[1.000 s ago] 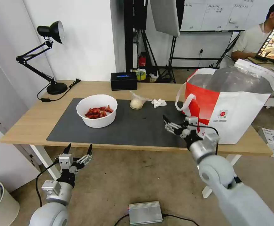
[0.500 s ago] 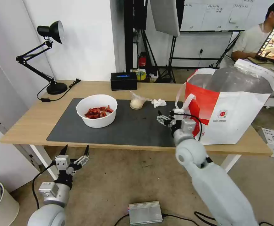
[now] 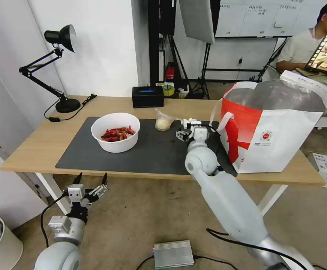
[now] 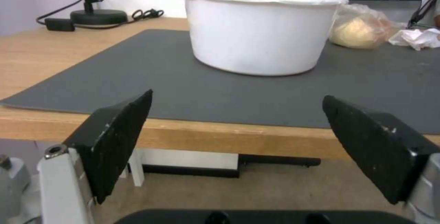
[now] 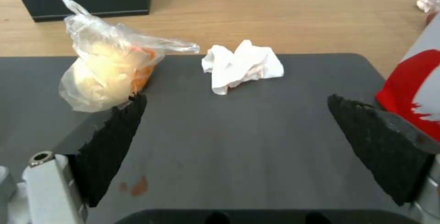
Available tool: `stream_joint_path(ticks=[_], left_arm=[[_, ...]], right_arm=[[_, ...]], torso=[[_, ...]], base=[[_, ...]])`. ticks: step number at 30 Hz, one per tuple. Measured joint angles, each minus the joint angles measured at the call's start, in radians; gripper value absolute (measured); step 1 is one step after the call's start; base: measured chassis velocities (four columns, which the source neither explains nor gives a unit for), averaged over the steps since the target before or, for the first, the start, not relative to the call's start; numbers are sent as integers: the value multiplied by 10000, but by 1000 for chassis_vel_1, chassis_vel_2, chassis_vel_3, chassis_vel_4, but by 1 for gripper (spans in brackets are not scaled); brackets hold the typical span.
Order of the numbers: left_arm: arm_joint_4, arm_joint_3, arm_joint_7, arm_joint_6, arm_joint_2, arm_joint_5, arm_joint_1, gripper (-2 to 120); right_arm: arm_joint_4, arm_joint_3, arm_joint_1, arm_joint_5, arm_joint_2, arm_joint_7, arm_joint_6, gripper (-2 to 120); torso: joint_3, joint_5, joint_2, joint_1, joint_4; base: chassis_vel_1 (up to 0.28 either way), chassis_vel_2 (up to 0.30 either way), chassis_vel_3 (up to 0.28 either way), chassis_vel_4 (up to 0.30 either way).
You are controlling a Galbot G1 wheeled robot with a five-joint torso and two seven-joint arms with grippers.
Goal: Pick up the trash from the table and place it into the takeout bag.
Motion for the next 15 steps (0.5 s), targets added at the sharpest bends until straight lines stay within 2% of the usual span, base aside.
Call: stream_joint_path(ticks=[15], left_arm=[[105,97,-8,-6,-22,-64,-66,100]], right_arm=[[-1574,10,916,-387,1042,375,27,100]], torso=[[-1,0,0,0,-1]], base=[[0,0,0,0]])
